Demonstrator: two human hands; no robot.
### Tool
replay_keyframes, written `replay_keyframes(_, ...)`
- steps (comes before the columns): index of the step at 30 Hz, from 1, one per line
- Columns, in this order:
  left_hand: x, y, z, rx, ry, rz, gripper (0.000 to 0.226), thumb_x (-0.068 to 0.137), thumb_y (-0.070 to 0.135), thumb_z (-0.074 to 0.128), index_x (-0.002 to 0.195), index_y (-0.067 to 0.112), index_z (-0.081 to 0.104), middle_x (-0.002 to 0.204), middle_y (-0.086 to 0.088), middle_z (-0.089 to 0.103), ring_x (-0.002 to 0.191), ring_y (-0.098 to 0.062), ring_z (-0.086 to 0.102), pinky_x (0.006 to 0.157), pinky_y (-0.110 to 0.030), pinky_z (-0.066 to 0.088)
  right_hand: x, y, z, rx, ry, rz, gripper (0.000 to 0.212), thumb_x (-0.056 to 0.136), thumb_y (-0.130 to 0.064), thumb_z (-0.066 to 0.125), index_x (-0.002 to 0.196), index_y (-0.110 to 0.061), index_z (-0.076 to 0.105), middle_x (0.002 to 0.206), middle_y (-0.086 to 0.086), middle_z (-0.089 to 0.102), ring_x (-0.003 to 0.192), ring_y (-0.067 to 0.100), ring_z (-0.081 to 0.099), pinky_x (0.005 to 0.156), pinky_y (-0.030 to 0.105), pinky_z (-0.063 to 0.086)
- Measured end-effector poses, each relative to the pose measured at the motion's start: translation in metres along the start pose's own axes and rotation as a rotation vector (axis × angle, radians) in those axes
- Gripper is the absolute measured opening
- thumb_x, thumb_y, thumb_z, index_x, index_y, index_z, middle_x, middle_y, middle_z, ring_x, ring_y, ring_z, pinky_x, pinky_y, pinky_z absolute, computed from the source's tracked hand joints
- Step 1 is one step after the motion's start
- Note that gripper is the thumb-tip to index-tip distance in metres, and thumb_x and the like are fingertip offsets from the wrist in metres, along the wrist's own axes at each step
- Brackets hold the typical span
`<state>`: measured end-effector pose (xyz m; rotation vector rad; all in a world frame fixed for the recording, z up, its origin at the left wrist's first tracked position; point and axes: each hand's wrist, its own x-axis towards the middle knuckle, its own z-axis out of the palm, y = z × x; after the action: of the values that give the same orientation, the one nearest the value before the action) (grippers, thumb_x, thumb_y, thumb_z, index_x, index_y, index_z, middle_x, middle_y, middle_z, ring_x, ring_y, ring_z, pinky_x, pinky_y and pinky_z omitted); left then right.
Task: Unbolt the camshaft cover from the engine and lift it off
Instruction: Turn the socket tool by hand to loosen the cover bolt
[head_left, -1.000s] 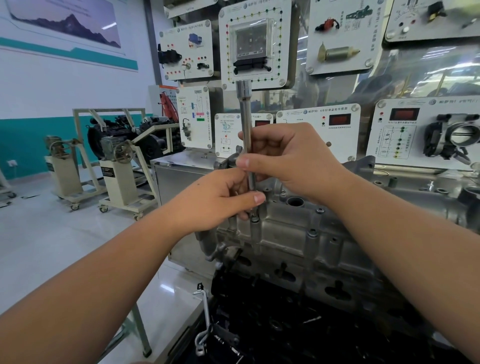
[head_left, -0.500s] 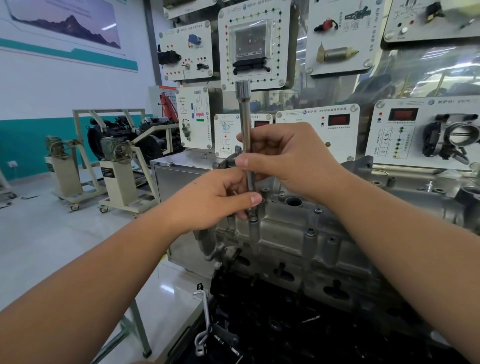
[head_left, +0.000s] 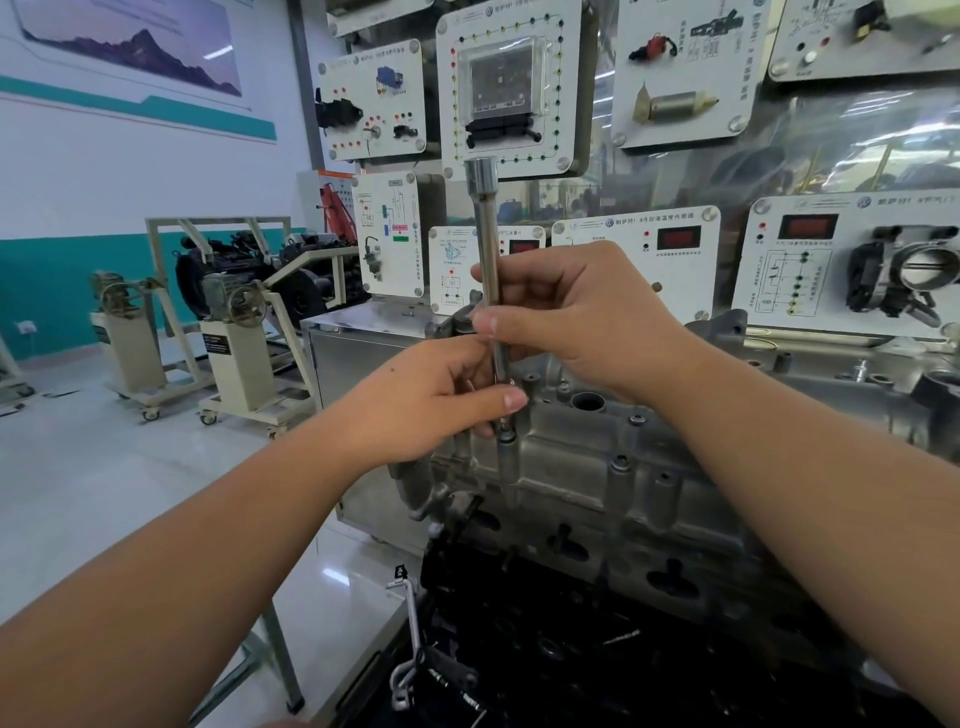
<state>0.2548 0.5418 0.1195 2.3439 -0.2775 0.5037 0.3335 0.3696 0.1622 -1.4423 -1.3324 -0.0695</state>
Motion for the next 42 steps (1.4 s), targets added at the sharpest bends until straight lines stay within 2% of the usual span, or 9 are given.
replay_keyframes(3,0.0005,0.0003,0.0007,-0.041,0.001,-0.008,0.034,0.086,0.041,0.072,0.103,0.011,0.068,0.085,-0.006,0.073,0.072,-0.006,0.074,0.066,-0.017,0.054,0.0004,0.0005,0.0002,0.000,0.012,0.007,0.025,0.083,-0.011,0.079,0.094,-0.033,0.078,0.092,0.011,0.076,0.091,0.035,0.072,0.080,0.048,0.062)
replay_keyframes(6,-0.0003,-0.0006,-0.0037,-0.122,-0.078,-0.018,0.008,0.093,0.022,0.072,0.101,0.020,0.070,0.084,-0.004,0.073,0.078,-0.015,0.075,0.076,-0.031,0.061,0.0005,-0.0008,-0.0020,-0.020,-0.005,0.020,0.024,0.085,-0.009,0.077,0.092,-0.032,0.078,0.090,0.015,0.073,0.088,0.040,0.070,0.074,0.050,0.062)
replay_keyframes(10,0.0001,-0.0016,-0.0064,-0.069,-0.088,-0.030,0.010,0.095,0.019,0.071,0.101,0.011,0.070,0.083,-0.003,0.074,0.076,-0.013,0.075,0.074,-0.030,0.061,-0.0005,-0.0012,-0.0026,-0.026,-0.016,0.037,0.024,0.087,-0.006,0.074,0.097,-0.027,0.076,0.089,0.015,0.073,0.089,0.039,0.071,0.077,0.050,0.062)
replay_keyframes(14,-0.0007,0.0001,-0.0012,-0.011,-0.022,-0.015,0.009,0.090,0.035,0.076,0.094,0.040,0.070,0.079,-0.003,0.073,0.063,-0.002,0.068,0.061,-0.017,0.052,-0.0009,-0.0003,-0.0003,-0.055,0.035,0.062,0.021,0.084,-0.011,0.080,0.098,-0.025,0.075,0.089,0.007,0.077,0.088,0.029,0.074,0.079,0.046,0.063)
replay_keyframes(20,-0.0025,0.0027,-0.0038,-0.089,-0.056,-0.025,0.022,0.087,0.048,0.064,0.092,0.028,0.070,0.079,0.004,0.074,0.072,-0.012,0.073,0.074,-0.033,0.058,-0.0001,-0.0004,-0.0005,-0.104,0.030,0.052,0.016,0.086,-0.014,0.079,0.095,-0.027,0.075,0.085,0.005,0.076,0.084,0.027,0.075,0.076,0.042,0.064)
replay_keyframes(25,-0.0020,0.0030,-0.0041,-0.033,-0.042,-0.002,0.053,0.083,0.050,0.063,0.100,0.000,0.068,0.077,0.003,0.074,0.069,-0.005,0.072,0.068,-0.030,0.057,-0.0007,-0.0020,-0.0034,-0.053,-0.027,0.084,0.023,0.091,-0.010,0.073,0.103,-0.029,0.073,0.087,0.004,0.076,0.087,0.024,0.076,0.077,0.034,0.063)
replay_keyframes(32,-0.0007,0.0035,0.0000,-0.077,-0.022,0.024,0.014,0.090,0.037,0.068,0.084,0.025,0.070,0.083,-0.011,0.070,0.062,-0.002,0.070,0.058,-0.020,0.053,-0.0005,-0.0005,0.0007,-0.082,0.039,0.075,0.020,0.084,-0.013,0.081,0.099,-0.024,0.074,0.087,0.009,0.076,0.085,0.031,0.074,0.077,0.041,0.064)
replay_keyframes(35,-0.0003,0.0024,-0.0036,-0.074,-0.065,0.015,0.030,0.090,0.037,0.065,0.091,0.007,0.067,0.083,-0.014,0.069,0.069,-0.006,0.071,0.067,-0.031,0.054,-0.0004,-0.0010,0.0007,-0.099,0.021,0.067,0.017,0.088,-0.012,0.076,0.096,-0.027,0.073,0.086,0.009,0.075,0.084,0.031,0.074,0.076,0.041,0.064)
replay_keyframes(42,0.0005,0.0009,-0.0020,-0.049,-0.040,0.038,0.035,0.093,0.030,0.067,0.095,-0.004,0.063,0.072,0.006,0.072,0.065,-0.005,0.071,0.061,-0.016,0.050,-0.0012,-0.0020,-0.0027,-0.035,-0.024,0.087,0.021,0.089,-0.010,0.073,0.101,-0.028,0.073,0.078,-0.003,0.074,0.087,0.028,0.075,0.081,0.048,0.062)
